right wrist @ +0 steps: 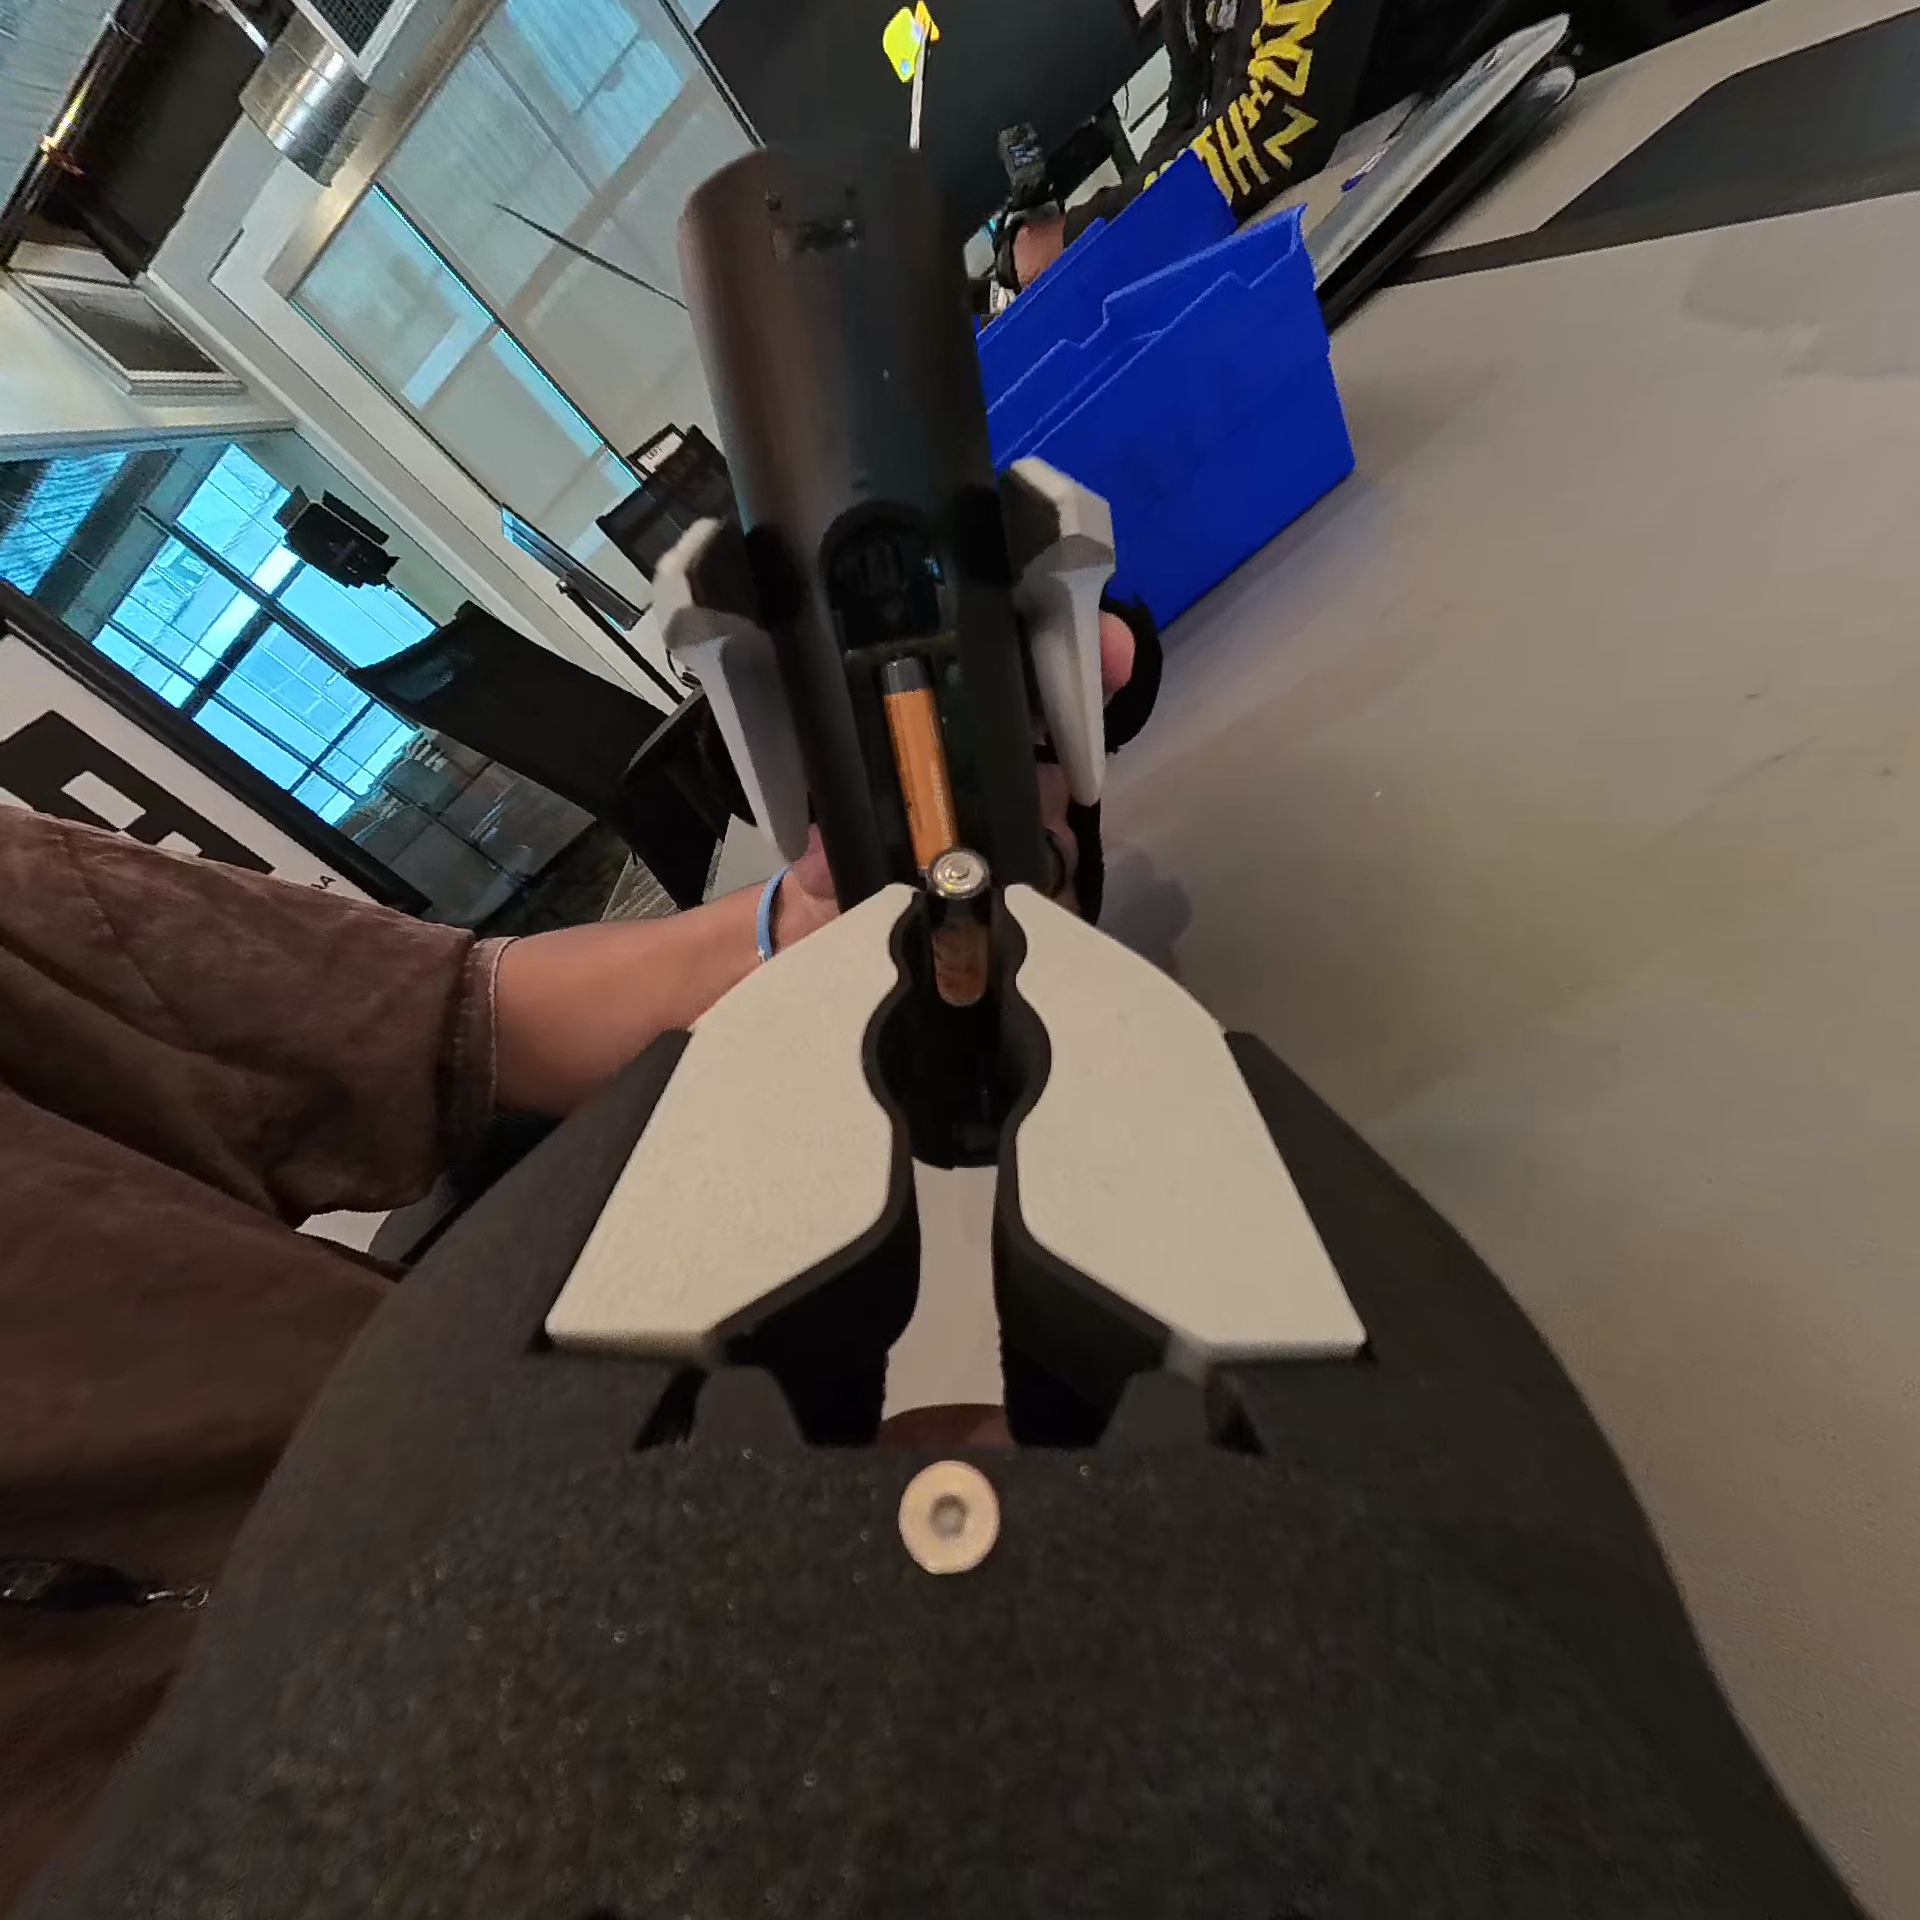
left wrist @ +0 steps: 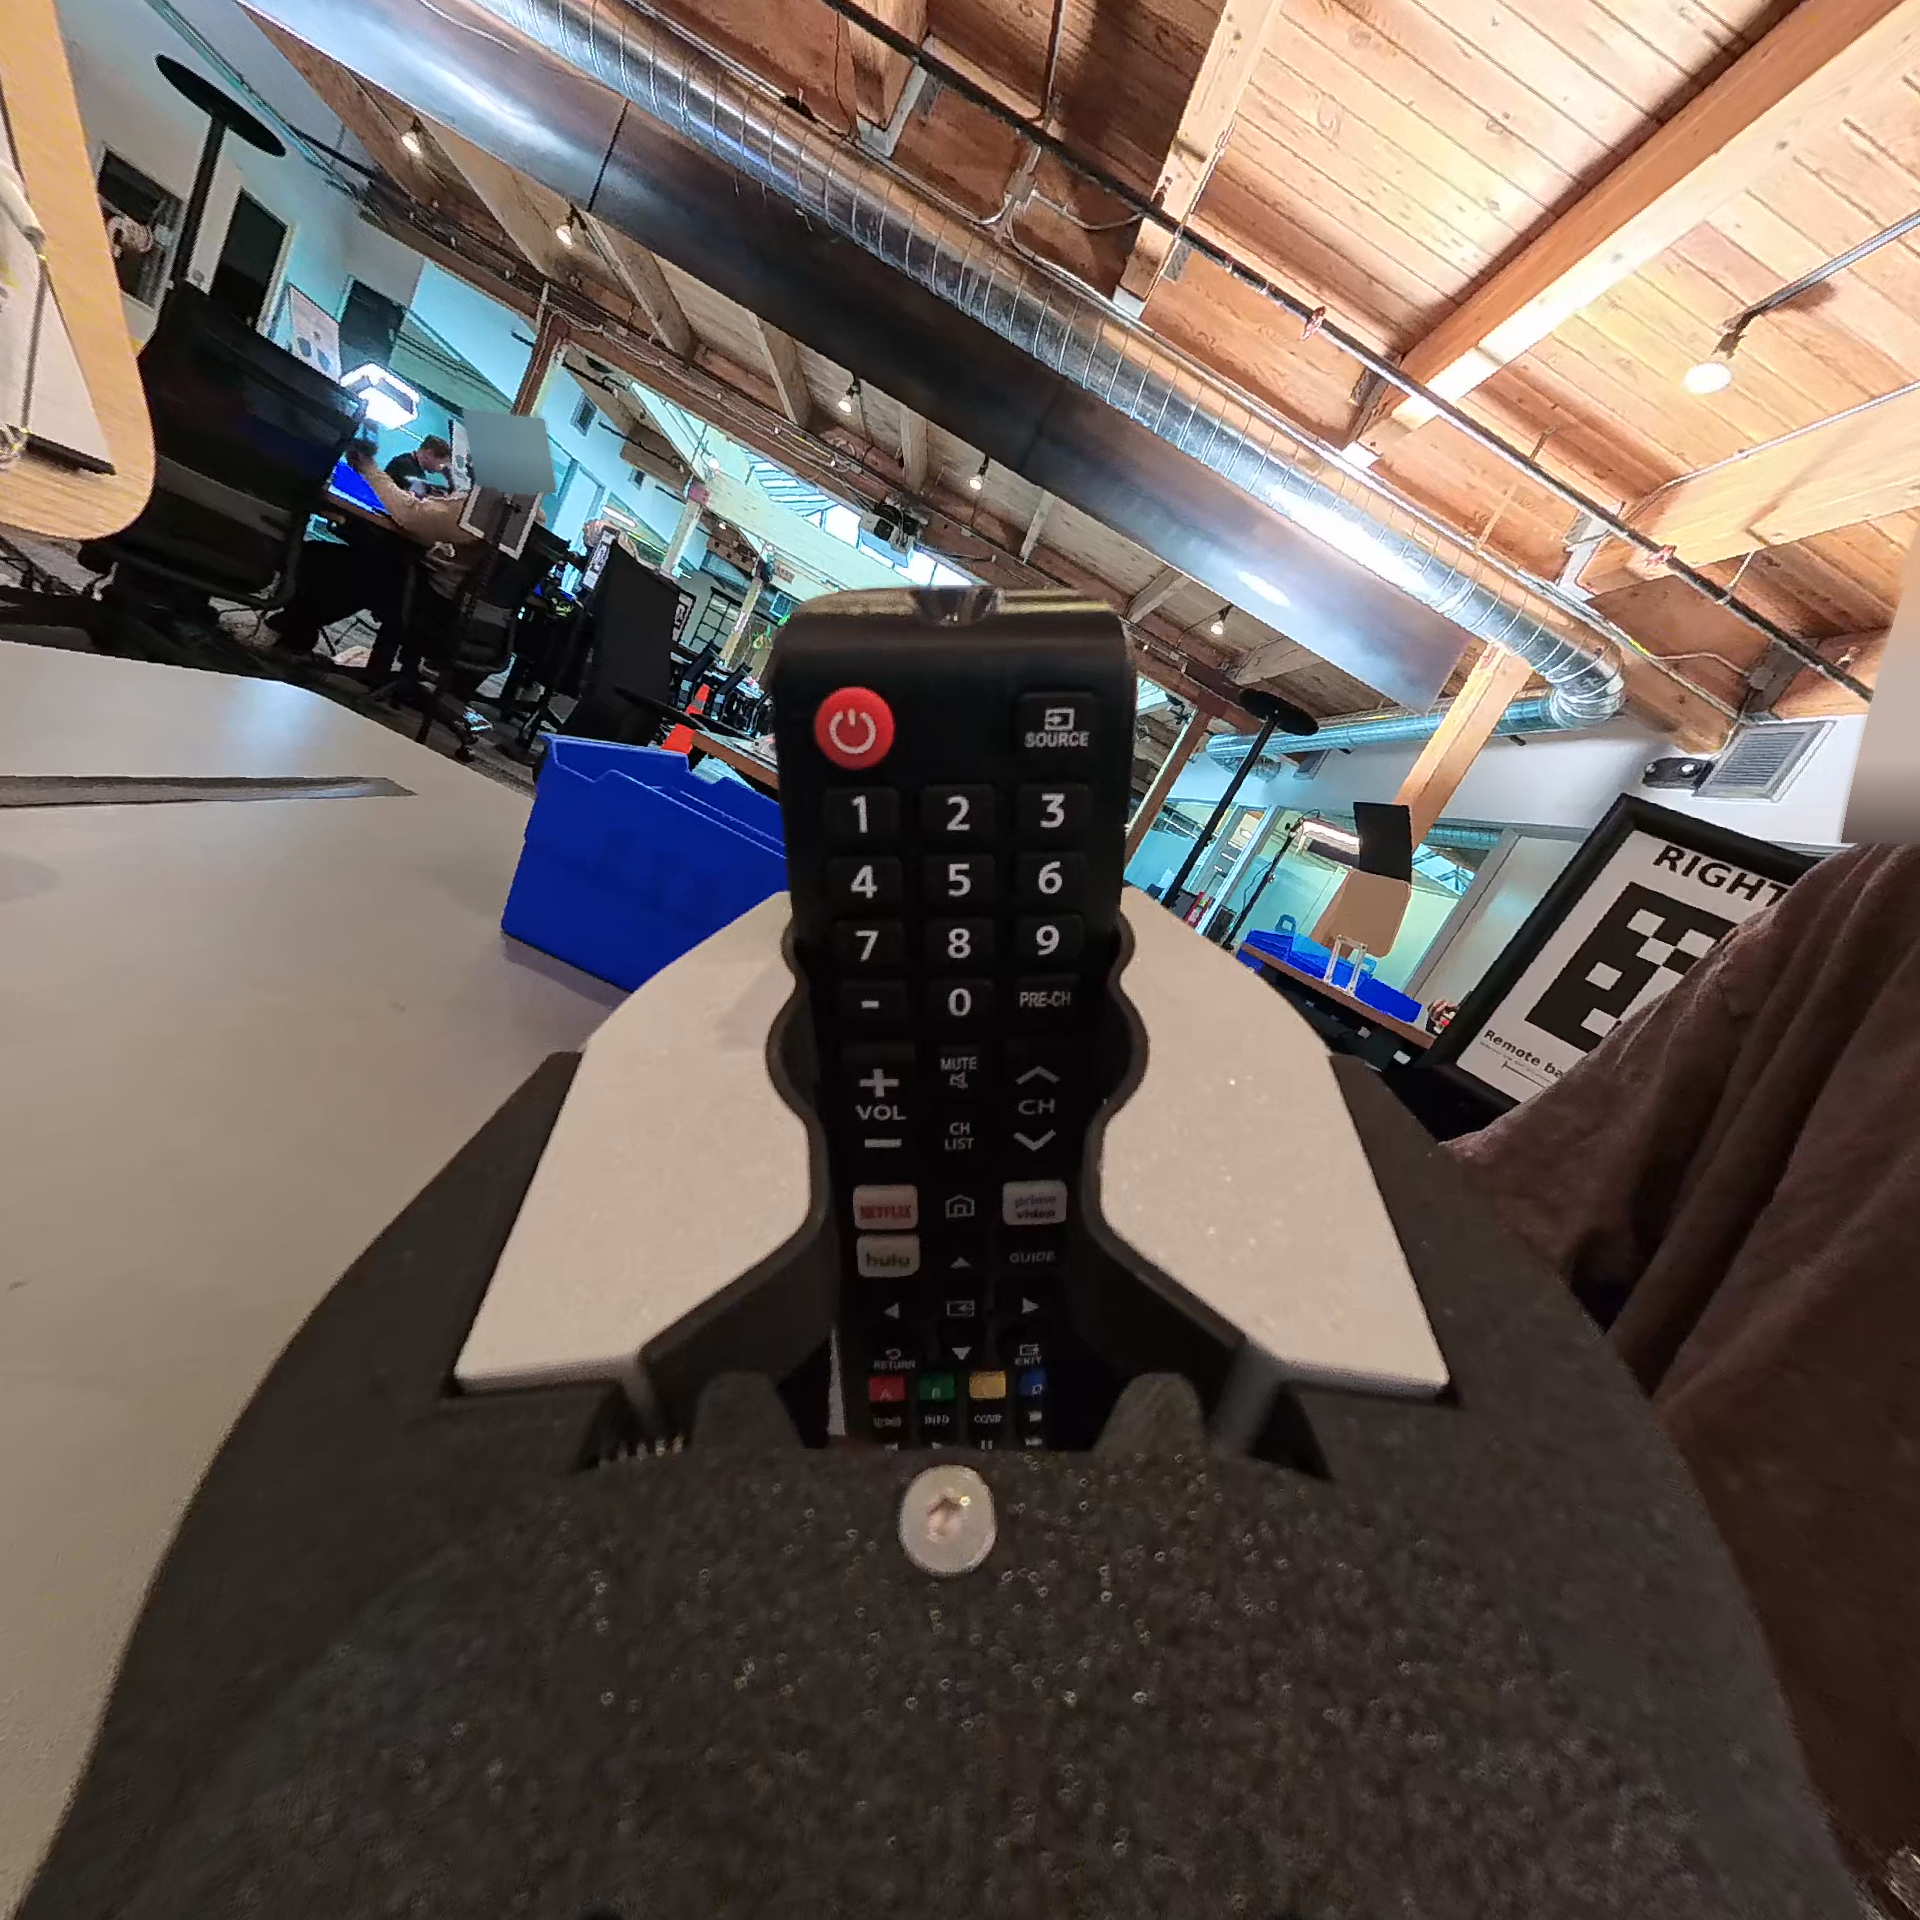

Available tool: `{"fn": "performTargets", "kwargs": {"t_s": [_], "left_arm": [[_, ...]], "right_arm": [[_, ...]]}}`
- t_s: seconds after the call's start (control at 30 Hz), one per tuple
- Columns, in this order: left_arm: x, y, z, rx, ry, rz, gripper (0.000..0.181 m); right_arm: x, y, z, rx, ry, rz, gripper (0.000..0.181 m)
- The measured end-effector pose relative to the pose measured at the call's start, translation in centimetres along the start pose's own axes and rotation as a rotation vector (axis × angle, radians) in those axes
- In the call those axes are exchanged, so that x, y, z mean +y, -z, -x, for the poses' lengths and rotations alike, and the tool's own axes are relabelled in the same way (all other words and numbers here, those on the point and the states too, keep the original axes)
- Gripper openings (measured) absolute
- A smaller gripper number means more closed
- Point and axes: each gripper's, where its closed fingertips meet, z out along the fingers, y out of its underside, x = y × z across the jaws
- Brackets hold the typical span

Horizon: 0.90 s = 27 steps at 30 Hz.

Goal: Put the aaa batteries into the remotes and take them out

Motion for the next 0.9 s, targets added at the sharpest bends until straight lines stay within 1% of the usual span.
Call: {"fn": "performTargets", "kwargs": {"t_s": [0.23,0.43,0.6,0.77,0.9], "left_arm": [[0.3,-0.1,0.1,-0.005,-0.005,0.013,0.051],[0.6,-0.2,0.1,-0.001,0.003,0.023,0.051],[0.2,-0.1,0.1,0.014,0.042,-0.013,0.051],[-1.2,0.5,-0.1,0.058,0.096,-0.1,0.051],[-1.6,0.9,-0.1,0.068,0.106,-0.118,0.051]], "right_arm": [[0.3,-0.2,-0.3,0.007,-0.01,0.019,0.01],[0.8,-0.9,-0.2,0.012,-0.012,0.109,0.01],[0.9,-1.4,0.0,0.01,-0.027,0.124,0.01],[-0.1,-0.9,0.7,-0.016,-0.017,0.068,0.01],[-1.0,0.1,0.9,-0.027,-0.036,0.002,0.01]]}}
